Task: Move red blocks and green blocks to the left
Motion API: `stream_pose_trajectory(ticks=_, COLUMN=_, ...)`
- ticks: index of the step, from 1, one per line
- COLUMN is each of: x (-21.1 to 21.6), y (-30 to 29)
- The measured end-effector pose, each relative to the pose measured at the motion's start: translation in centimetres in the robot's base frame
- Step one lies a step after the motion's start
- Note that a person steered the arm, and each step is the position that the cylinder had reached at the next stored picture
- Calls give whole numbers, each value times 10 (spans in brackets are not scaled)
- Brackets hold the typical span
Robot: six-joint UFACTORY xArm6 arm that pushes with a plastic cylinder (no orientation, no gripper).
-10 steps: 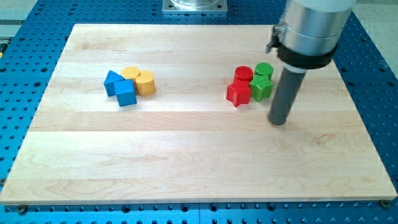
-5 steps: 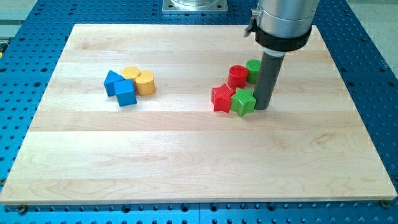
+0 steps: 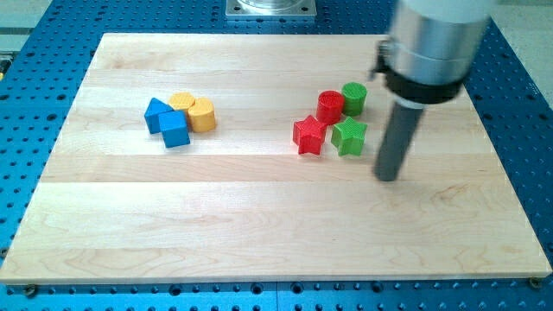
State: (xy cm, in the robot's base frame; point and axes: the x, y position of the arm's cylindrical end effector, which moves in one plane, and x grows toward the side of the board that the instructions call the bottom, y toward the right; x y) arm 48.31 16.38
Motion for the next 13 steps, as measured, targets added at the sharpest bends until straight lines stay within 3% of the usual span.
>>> stream_pose_trajectory(ticks=1, x=-68, y=6)
stream_pose_trajectory(ticks=3, x=-96, y=-83)
stream_pose_trajectory(ticks=4, x=-71, y=-69)
stream_pose_trajectory(ticks=5, x=-89, y=-7)
stream_pose_trajectory(ticks=6, x=-103, y=-13)
stream_pose_trajectory(ticks=7, x=-107, y=-56)
stream_pose_trajectory(ticks=8, x=-87, y=19)
stream_pose_trajectory(ticks=9, x=-22, y=37)
stream_pose_trajectory(ticks=10, x=-24, y=-26)
stream_pose_trajectory(ticks=11, x=-4, y=-50)
stream_pose_trajectory(ticks=12, x=-30, y=-83)
stream_pose_trajectory(ticks=13, x=-22, y=-78)
